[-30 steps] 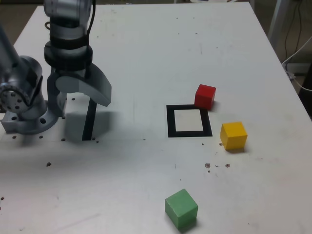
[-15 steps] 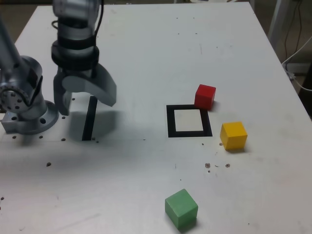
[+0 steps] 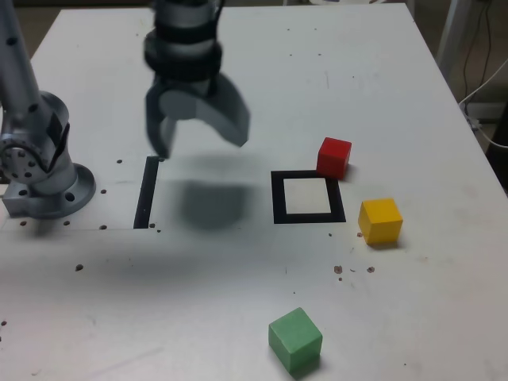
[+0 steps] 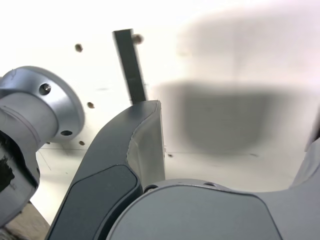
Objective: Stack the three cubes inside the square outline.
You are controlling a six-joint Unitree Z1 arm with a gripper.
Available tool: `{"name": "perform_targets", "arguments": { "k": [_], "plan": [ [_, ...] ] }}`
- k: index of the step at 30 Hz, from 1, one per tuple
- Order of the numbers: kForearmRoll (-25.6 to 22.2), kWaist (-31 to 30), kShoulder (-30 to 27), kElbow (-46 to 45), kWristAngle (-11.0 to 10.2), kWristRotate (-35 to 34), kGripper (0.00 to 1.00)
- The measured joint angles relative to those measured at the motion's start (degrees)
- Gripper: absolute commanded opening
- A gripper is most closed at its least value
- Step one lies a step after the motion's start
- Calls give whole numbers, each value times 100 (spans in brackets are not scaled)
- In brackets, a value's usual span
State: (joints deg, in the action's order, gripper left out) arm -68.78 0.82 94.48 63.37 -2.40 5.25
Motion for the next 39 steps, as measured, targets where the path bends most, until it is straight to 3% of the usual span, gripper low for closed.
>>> {"name": "perform_targets", "arguments": {
  "k": [6,15,30,39],
  "plan": [
    [-368,0,353,849,-230,507,100],
    [-437,1,1046,1813,-399,1455,99],
    [-713,106,2368,3363,-473,1953,99],
    [-732,354,2847,3698,-351,2162,97]
  ]
}}
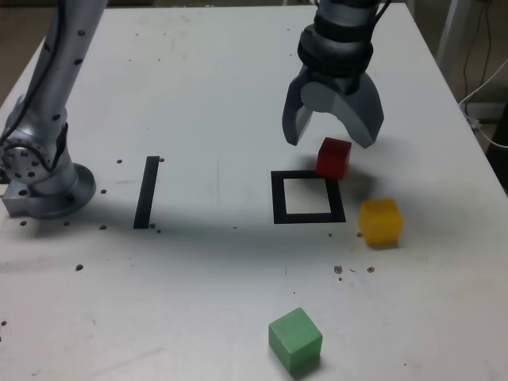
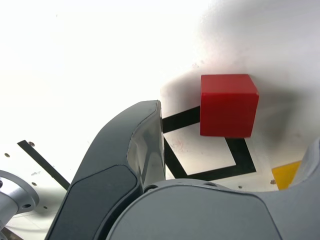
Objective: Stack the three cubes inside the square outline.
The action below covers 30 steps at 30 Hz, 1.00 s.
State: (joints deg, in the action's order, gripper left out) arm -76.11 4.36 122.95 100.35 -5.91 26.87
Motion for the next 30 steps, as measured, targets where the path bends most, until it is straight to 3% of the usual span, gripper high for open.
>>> {"name": "perform_targets", "arguments": {
  "k": [6,11,14,18,21,30],
  "plan": [
    [0,39,247,160,70,74,94],
    [-27,39,503,261,186,92,85],
    [-77,46,589,277,220,91,70],
    [-82,61,634,283,221,43,42],
    [-81,65,639,297,172,17,28],
    [-75,66,639,334,116,12,26]
  ]
}}
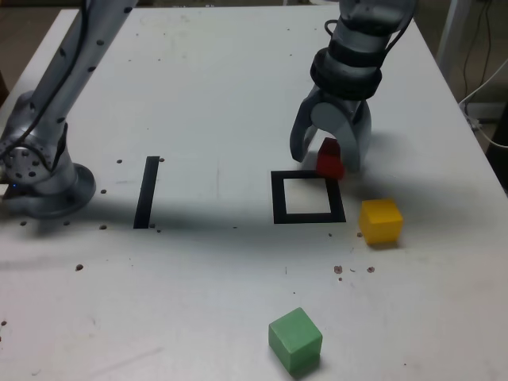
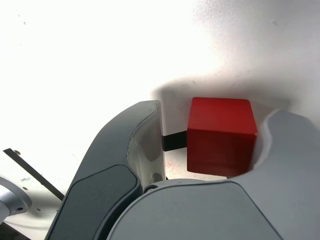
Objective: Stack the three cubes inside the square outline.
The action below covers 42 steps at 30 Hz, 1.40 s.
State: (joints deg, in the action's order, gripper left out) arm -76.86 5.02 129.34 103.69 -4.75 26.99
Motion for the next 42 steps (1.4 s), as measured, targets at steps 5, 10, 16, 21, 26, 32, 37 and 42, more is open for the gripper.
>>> {"name": "perform_targets", "arguments": {
  "k": [5,10,16,21,26,32,37,42],
  "plan": [
    [0,0,-1,2,4,-11,25],
    [-13,0,-16,2,6,-20,25],
    [-26,-7,-44,2,6,-34,22],
    [-35,-23,-86,1,4,-68,21],
    [-121,-129,-256,-36,-4,-282,21],
    [-357,-316,-611,-178,29,-948,21],
    [-350,-478,-788,-476,420,-1746,21],
    [-195,-717,-821,-610,746,-2195,21]
  ]
}}
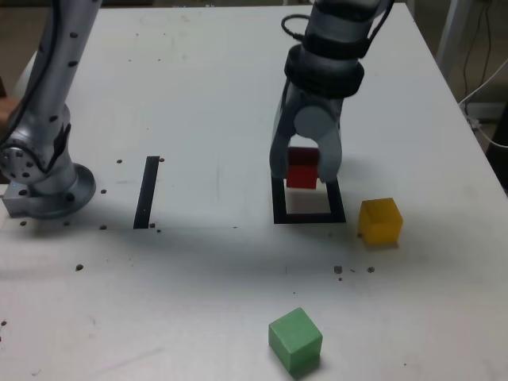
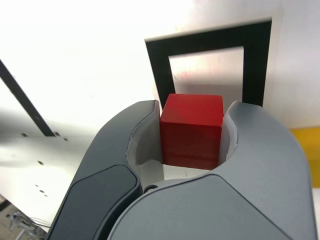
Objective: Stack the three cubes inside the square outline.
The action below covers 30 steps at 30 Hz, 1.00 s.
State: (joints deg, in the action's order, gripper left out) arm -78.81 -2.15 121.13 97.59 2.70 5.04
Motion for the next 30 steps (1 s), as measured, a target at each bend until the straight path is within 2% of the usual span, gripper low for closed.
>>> {"name": "perform_targets", "arguments": {
  "k": [10,25,27,30],
  "plan": [
    [385,-192,-6,-311,58,-265,21],
    [746,-178,-6,-566,-182,-402,23],
    [777,-151,-6,-586,-206,-403,29],
    [815,-108,-2,-642,-218,-403,56]
  ]
}}
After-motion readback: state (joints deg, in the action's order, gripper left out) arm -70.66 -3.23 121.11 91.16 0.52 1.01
